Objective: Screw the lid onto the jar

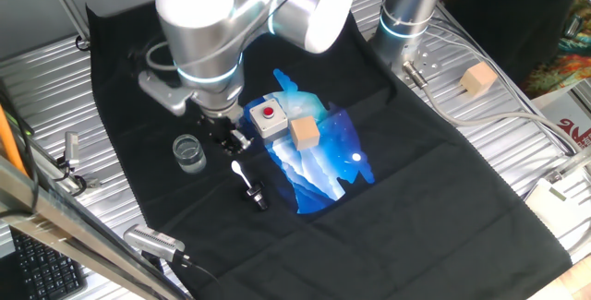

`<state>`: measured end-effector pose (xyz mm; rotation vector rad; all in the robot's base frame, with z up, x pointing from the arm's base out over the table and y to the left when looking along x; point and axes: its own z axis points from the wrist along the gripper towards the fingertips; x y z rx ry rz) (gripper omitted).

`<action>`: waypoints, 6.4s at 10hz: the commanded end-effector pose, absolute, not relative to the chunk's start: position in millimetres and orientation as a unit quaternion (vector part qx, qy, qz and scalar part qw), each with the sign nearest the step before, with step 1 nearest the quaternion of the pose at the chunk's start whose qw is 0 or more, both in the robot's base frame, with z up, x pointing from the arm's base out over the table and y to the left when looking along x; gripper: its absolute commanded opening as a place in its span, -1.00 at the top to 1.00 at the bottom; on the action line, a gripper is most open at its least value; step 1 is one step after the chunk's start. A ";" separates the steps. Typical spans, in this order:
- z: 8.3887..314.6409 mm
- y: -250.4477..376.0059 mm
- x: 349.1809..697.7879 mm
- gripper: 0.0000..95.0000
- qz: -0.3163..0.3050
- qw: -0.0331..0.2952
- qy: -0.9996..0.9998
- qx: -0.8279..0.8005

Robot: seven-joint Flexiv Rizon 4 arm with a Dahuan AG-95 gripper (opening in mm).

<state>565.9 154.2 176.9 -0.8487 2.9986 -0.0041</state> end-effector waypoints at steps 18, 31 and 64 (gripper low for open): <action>189.1 181.8 584.5 1.00 0.014 0.008 0.799 -0.601; 188.2 184.7 584.8 1.00 0.027 -0.008 0.640 -0.768; 73.4 277.4 504.4 1.00 -0.044 -0.013 0.713 -0.700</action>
